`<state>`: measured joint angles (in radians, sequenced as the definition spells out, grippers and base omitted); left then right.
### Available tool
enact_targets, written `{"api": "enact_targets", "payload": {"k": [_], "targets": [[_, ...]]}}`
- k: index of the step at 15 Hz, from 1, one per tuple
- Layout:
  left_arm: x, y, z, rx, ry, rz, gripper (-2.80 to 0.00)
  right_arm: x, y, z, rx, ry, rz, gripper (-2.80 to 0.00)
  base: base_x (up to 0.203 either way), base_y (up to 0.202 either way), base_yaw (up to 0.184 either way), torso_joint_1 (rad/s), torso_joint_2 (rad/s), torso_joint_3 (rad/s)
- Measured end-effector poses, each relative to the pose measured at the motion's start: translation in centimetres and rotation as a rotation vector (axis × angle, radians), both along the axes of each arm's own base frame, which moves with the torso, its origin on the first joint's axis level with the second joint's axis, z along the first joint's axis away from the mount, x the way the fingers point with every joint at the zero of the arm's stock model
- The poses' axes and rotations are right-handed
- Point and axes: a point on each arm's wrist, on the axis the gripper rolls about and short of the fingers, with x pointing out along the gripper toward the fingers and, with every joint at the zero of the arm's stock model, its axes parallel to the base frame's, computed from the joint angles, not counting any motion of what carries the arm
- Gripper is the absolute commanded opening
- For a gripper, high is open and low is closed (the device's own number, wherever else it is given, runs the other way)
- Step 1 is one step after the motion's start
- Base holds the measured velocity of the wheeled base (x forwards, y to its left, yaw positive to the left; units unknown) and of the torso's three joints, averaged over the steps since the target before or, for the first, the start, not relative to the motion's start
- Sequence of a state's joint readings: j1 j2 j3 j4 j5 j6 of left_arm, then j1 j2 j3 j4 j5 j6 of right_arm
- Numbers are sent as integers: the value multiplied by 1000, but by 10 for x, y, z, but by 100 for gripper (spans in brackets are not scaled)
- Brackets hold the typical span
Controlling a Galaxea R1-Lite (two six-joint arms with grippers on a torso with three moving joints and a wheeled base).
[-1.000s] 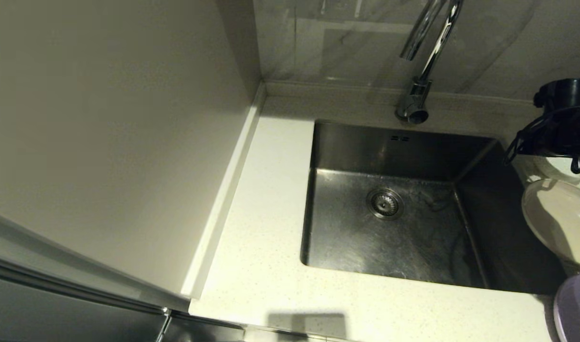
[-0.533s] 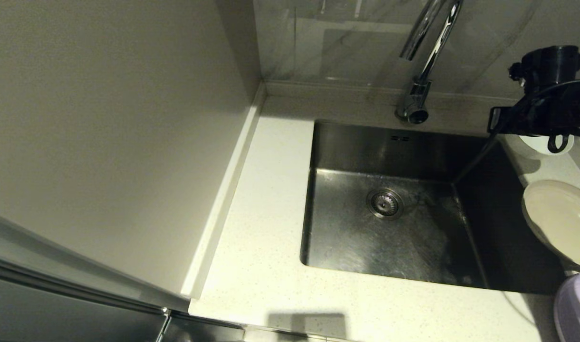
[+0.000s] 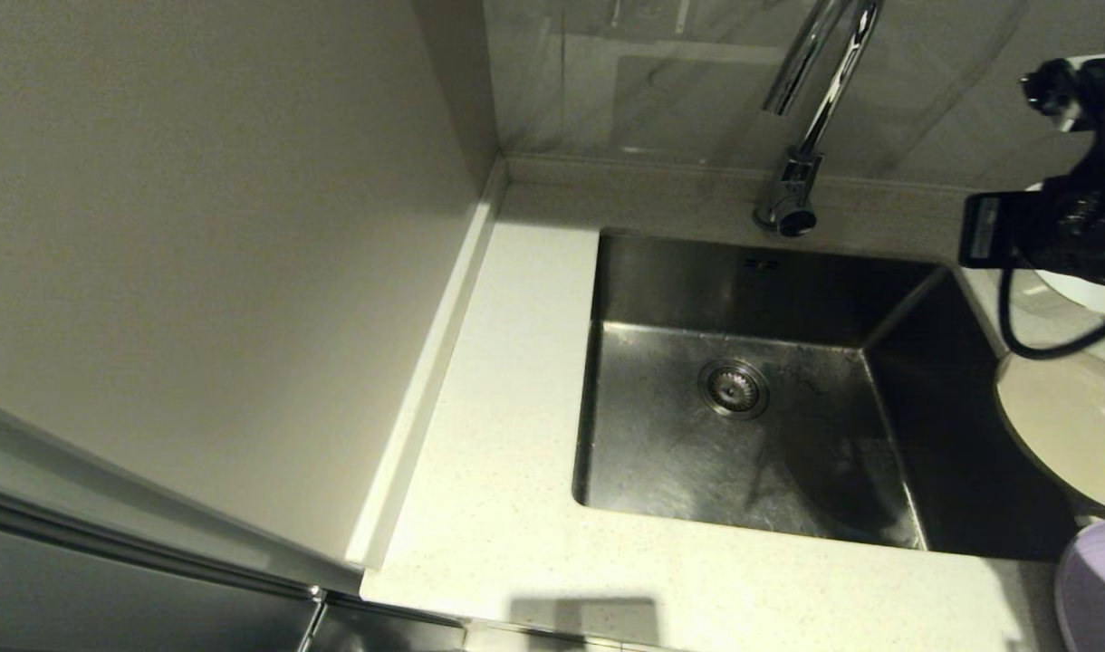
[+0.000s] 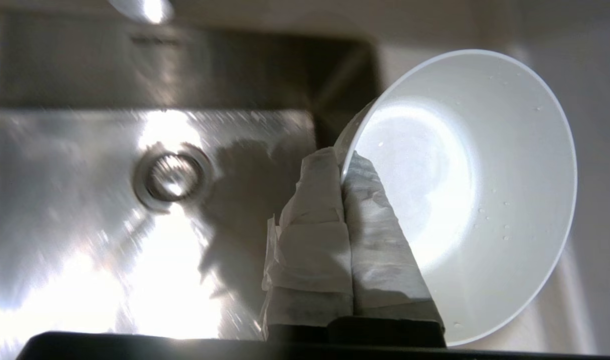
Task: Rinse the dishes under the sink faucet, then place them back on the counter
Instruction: Put a bowl into the sink
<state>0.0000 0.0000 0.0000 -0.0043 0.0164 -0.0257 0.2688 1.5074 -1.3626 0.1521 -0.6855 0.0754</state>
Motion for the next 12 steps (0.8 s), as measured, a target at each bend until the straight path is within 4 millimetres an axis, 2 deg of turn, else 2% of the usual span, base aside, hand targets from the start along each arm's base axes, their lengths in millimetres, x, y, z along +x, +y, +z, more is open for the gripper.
{"api": "enact_targets", "payload": {"k": [3,6,9,12], "targets": [[0,0,0,0,0,0,-280,-79,-21,-11,-4,24,-1,-280,0,0,0,0,0,0],[0,0,0,0,0,0,-280,-142,-39,-47,-3,69,28,-280,0,0,0,0,0,0],[0,0,0,1,0,0,-280,-175,-44,-66,46,96,195,-280,0,0,0,0,0,0],[0,0,0,0,0,0,-280,-186,-42,-63,114,142,414,-280,0,0,0,0,0,0]]}}
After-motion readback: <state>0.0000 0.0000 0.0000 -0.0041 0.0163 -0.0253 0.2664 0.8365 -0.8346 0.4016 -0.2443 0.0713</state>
